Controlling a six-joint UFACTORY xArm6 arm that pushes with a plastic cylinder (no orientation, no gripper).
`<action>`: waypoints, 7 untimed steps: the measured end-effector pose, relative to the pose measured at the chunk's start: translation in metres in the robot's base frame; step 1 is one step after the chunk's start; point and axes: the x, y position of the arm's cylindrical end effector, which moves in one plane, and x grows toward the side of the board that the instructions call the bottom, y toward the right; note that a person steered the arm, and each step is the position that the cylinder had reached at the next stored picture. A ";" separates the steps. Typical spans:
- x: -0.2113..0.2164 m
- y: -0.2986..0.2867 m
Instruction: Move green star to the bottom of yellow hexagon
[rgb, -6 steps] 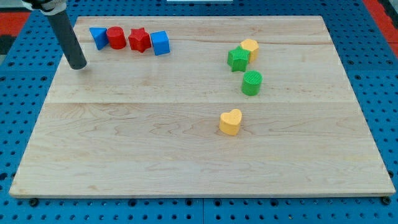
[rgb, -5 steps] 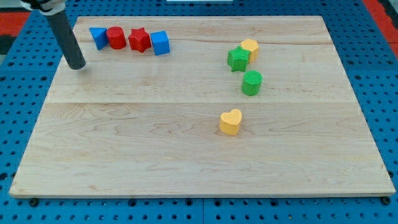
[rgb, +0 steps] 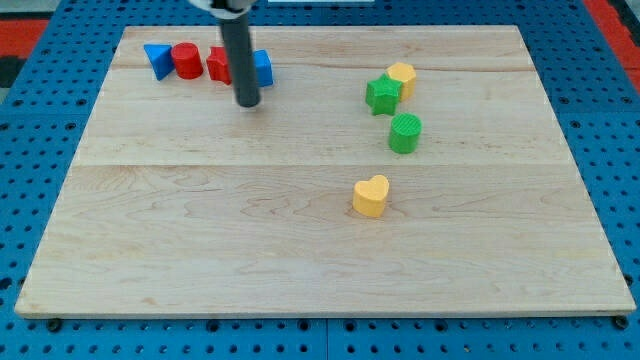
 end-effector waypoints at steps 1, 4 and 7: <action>0.000 0.046; -0.006 0.107; 0.005 0.162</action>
